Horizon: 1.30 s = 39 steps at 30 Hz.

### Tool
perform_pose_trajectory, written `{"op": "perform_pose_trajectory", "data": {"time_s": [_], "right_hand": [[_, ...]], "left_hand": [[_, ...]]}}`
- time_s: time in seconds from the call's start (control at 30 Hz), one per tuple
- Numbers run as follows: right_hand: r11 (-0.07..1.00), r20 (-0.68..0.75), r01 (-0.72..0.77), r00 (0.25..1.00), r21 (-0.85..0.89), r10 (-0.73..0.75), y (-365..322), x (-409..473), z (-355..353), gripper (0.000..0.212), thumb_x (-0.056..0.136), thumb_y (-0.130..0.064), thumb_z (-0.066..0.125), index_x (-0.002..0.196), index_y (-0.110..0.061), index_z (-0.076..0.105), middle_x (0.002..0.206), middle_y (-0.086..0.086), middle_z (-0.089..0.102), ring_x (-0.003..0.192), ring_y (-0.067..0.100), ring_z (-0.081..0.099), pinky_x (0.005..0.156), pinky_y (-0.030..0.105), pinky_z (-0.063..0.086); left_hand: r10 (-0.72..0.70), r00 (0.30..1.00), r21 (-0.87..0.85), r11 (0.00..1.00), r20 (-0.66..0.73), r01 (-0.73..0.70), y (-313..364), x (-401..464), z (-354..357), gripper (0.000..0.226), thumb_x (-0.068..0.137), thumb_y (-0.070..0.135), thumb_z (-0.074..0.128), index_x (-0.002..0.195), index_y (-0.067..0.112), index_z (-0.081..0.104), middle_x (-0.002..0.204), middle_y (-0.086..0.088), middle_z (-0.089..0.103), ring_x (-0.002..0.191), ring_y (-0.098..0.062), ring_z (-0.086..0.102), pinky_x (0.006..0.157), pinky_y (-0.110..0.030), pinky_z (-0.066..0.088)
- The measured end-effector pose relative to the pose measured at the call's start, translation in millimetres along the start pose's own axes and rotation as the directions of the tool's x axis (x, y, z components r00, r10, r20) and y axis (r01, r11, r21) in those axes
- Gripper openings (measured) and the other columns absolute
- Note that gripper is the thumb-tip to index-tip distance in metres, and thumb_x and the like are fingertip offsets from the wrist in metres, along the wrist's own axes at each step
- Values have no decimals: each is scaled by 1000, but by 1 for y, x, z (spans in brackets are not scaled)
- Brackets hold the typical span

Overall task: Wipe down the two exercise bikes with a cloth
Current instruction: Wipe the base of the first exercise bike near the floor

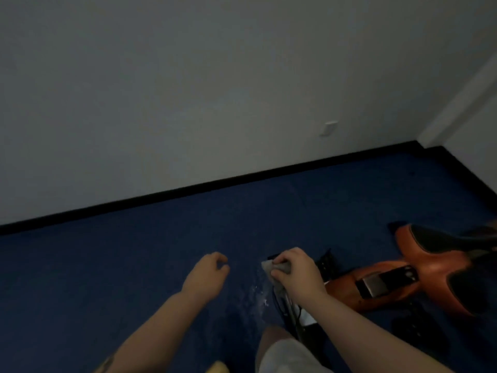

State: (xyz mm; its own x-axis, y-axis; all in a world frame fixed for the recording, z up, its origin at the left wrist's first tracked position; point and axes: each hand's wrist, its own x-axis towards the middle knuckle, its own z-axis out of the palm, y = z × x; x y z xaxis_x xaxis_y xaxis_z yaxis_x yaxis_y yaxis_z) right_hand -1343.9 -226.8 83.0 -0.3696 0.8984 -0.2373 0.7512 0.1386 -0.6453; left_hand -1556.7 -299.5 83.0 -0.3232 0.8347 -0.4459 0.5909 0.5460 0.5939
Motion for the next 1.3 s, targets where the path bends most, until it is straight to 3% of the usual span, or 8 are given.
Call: {"op": "perform_pose_trajectory", "data": {"time_s": [0.17, 0.33, 0.47, 0.57, 0.77, 1.1, 1.17, 1.3], "right_hand": [[993, -104, -112, 988, 39, 115, 6, 58, -15, 16, 78, -22, 73, 83, -29, 60, 93, -15, 49, 83, 0, 48, 65, 6, 33], [976, -158, -195, 965, 101, 209, 19, 122, -43, 13, 77, -18, 74, 84, -22, 64, 94, -10, 52, 83, 4, 52, 68, 9, 35], [960, -201, -253, 940, 121, 274, 29, 170, -68, 11, 78, -19, 73, 85, -21, 64, 94, -10, 53, 84, 3, 52, 74, 16, 41], [939, -227, -306, 914, 156, 336, 32, 202, -80, 10, 79, -18, 72, 84, -22, 64, 93, -13, 51, 82, 0, 50, 68, 10, 37], [892, -254, -401, 859, 209, 445, 28, 265, -85, 14, 77, -20, 73, 79, -27, 61, 92, -13, 53, 83, 1, 52, 74, 18, 43], [758, -545, -461, 526, 462, 653, 15, 348, -138, 14, 74, -15, 77, 83, -19, 67, 89, -10, 55, 82, 4, 53, 70, 10, 36], [719, -579, -450, 427, 530, 695, 18, 350, -150, 15, 73, -15, 78, 83, -19, 67, 89, -10, 56, 82, 3, 54, 72, 14, 38], [649, -609, -445, 252, 617, 752, 38, 346, -171, 18, 73, -16, 79, 80, -24, 65, 90, -10, 57, 82, -1, 53, 69, 10, 38]], "left_hand": [[145, 969, 27, 988, 199, -153, 47, 72, 8, 32, 95, 27, 49, 125, 18, 55, 131, 0, 53, 114, -12, 53, 95, -24, 42], [192, 947, 90, 971, 256, -221, 88, 148, -15, 32, 95, 30, 49, 125, 20, 54, 131, 2, 54, 111, -10, 53, 96, -26, 43], [241, 940, 138, 950, 242, -280, 122, 215, -40, 30, 96, 32, 46, 124, 23, 54, 130, 5, 53, 102, -5, 50, 86, -22, 40], [286, 926, 116, 940, 247, -321, 145, 255, -46, 31, 96, 31, 47, 125, 23, 53, 129, 6, 53, 102, -5, 51, 84, -21, 38], [288, 862, 120, 923, 418, -366, 168, 338, -49, 26, 94, 30, 49, 119, 25, 56, 125, 7, 55, 103, -7, 56, 92, -24, 44], [415, 716, 157, 796, 562, -585, 277, 497, -74, 21, 91, 17, 54, 111, 15, 61, 112, -3, 66, 101, -17, 61, 91, -30, 47], [440, 661, 120, 772, 608, -624, 302, 503, -60, 22, 92, 16, 54, 112, 14, 62, 113, -3, 65, 102, -17, 61, 92, -28, 46], [459, 518, 27, 729, 722, -684, 343, 501, -18, 20, 91, 18, 55, 110, 17, 62, 114, 0, 65, 102, -12, 60, 96, -29, 46]]}}
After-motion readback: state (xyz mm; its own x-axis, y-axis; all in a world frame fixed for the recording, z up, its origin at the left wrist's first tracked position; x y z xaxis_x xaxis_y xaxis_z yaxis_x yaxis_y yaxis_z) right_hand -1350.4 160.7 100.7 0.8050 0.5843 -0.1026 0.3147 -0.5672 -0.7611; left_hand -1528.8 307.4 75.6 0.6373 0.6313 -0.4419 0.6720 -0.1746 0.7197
